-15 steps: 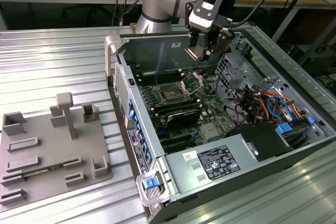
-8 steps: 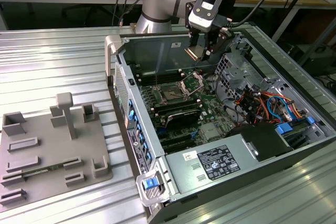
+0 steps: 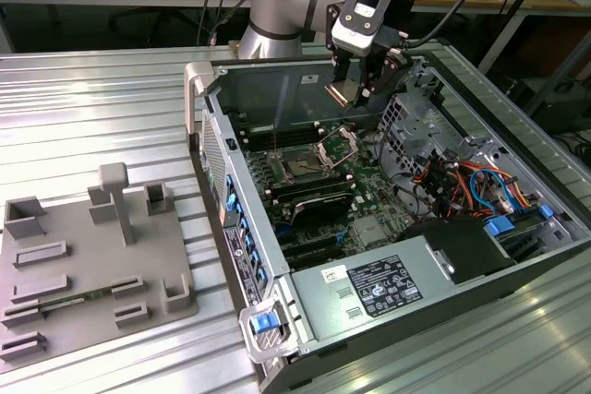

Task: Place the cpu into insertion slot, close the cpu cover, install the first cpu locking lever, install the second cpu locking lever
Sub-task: 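Place the cpu into insertion slot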

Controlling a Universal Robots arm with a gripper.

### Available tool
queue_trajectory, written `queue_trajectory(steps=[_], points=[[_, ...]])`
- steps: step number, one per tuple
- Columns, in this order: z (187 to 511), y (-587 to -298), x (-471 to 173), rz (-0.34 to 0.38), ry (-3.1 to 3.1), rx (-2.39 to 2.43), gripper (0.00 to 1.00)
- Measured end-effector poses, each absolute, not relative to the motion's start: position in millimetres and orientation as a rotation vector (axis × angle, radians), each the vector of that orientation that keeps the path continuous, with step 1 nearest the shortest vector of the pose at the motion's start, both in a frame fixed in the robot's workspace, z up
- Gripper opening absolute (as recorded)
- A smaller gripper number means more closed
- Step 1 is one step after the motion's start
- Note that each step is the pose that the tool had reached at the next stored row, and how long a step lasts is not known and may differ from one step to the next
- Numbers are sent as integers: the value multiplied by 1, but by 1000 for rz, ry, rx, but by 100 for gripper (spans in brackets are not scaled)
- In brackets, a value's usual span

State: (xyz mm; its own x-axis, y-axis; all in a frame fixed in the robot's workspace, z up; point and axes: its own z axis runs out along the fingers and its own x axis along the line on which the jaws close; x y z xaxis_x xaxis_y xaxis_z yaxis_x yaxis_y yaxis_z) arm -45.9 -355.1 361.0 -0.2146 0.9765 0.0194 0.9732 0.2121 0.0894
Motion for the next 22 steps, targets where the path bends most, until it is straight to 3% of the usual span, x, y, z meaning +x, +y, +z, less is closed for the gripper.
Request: queue_trajectory(steps=[22], points=[[360, -355, -49, 122, 2286, 2084, 55]])
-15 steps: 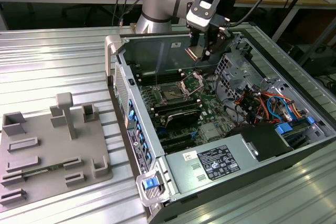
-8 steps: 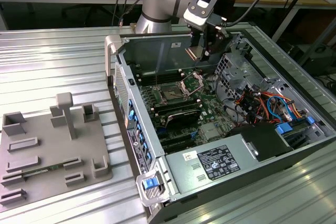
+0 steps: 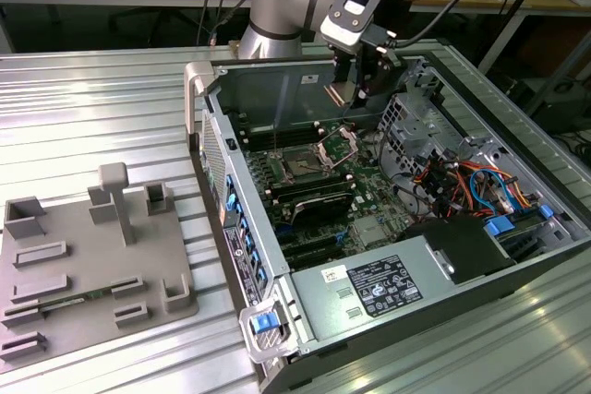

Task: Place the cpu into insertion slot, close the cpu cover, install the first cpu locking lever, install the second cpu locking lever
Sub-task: 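Place the cpu into insertion slot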

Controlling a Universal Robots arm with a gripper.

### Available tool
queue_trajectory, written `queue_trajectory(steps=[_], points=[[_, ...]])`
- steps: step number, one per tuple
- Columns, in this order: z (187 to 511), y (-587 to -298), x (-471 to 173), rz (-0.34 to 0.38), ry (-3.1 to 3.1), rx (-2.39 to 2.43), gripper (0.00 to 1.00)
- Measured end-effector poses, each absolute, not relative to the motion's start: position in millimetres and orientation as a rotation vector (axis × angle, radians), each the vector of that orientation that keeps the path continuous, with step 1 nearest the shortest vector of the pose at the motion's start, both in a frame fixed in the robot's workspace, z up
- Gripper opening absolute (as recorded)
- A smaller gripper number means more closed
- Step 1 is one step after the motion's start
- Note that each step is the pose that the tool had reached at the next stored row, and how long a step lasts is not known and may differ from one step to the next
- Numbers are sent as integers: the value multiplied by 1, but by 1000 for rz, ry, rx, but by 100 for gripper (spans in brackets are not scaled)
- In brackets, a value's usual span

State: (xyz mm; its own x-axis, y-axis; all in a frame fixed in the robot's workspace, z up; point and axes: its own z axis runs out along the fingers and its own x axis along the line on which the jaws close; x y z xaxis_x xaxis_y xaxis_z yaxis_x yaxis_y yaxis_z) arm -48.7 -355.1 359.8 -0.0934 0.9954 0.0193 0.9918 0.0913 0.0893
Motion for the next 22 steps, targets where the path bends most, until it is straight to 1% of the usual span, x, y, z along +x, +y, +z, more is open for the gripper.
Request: queue_trajectory(steps=[22], points=[[353, -355, -49, 123, 2286, 2084, 55]])
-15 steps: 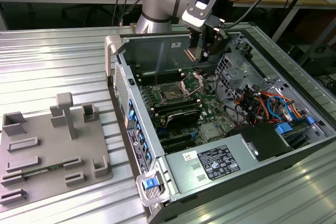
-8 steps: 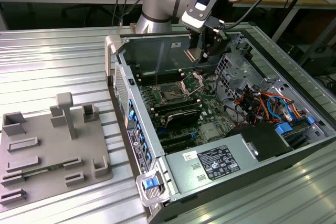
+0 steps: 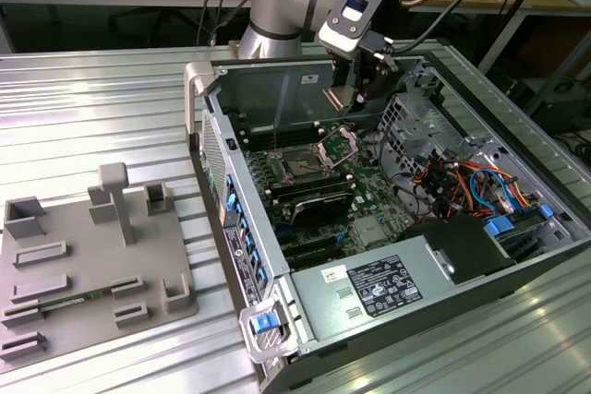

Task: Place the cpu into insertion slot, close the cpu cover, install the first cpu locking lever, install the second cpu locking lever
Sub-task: 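Place the cpu into insertion slot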

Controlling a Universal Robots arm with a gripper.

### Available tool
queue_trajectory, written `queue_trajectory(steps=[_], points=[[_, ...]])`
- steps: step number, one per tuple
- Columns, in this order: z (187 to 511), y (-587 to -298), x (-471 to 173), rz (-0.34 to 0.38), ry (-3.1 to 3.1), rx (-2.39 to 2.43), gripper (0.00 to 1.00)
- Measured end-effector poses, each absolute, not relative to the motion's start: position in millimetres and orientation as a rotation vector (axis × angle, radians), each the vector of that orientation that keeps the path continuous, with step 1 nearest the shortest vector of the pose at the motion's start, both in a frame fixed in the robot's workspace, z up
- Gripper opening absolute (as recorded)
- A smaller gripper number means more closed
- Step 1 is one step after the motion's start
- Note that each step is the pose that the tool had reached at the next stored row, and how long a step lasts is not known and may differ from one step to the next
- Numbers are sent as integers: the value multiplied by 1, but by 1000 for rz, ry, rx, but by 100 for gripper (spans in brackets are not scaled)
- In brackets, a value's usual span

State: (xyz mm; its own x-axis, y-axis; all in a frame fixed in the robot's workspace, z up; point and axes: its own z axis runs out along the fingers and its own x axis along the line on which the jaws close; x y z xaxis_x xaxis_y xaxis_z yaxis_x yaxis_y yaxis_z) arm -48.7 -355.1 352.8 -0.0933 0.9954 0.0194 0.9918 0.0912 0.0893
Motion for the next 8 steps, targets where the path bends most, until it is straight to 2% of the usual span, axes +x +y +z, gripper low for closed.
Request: queue_trajectory(steps=[8], points=[[349, -355, -49, 122, 2286, 2084, 55]])
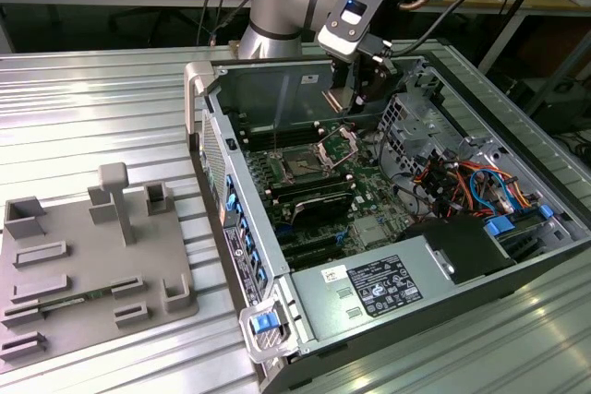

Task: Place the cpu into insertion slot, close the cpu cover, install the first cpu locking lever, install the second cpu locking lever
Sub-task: 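Place the cpu into insertion slot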

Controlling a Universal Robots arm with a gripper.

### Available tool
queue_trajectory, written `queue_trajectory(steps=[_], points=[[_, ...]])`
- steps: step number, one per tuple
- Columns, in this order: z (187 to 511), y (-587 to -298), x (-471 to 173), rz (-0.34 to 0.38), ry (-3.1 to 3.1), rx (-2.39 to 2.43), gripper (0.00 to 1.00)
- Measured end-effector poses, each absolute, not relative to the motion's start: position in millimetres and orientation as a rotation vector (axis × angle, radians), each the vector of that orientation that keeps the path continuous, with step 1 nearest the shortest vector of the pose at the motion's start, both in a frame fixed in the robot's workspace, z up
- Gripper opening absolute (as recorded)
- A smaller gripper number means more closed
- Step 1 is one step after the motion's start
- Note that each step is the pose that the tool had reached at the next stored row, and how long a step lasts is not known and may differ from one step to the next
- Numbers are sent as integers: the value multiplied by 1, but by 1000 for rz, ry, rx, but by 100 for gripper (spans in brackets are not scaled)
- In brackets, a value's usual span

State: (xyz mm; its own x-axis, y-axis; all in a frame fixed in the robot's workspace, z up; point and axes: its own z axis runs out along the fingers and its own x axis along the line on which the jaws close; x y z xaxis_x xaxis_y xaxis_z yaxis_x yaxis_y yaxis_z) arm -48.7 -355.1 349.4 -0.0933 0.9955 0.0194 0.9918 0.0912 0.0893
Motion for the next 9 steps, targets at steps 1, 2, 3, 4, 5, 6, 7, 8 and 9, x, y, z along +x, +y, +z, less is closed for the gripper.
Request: queue_trajectory(steps=[1, 2, 3, 4, 5, 6, 7, 8, 9], points=[[349, -355, -49, 122, 2286, 2084, 55], [349, -355, -49, 122, 2286, 2084, 55], [348, -355, -49, 122, 2286, 2084, 55], [348, -355, -49, 122, 2286, 2084, 55], [348, -355, -49, 122, 2286, 2084, 55], [346, -355, -49, 122, 2286, 2084, 55], [345, -355, -49, 123, 2286, 2084, 55], [345, -355, -49, 123, 2286, 2084, 55], [345, -355, -49, 123, 2286, 2084, 55]])
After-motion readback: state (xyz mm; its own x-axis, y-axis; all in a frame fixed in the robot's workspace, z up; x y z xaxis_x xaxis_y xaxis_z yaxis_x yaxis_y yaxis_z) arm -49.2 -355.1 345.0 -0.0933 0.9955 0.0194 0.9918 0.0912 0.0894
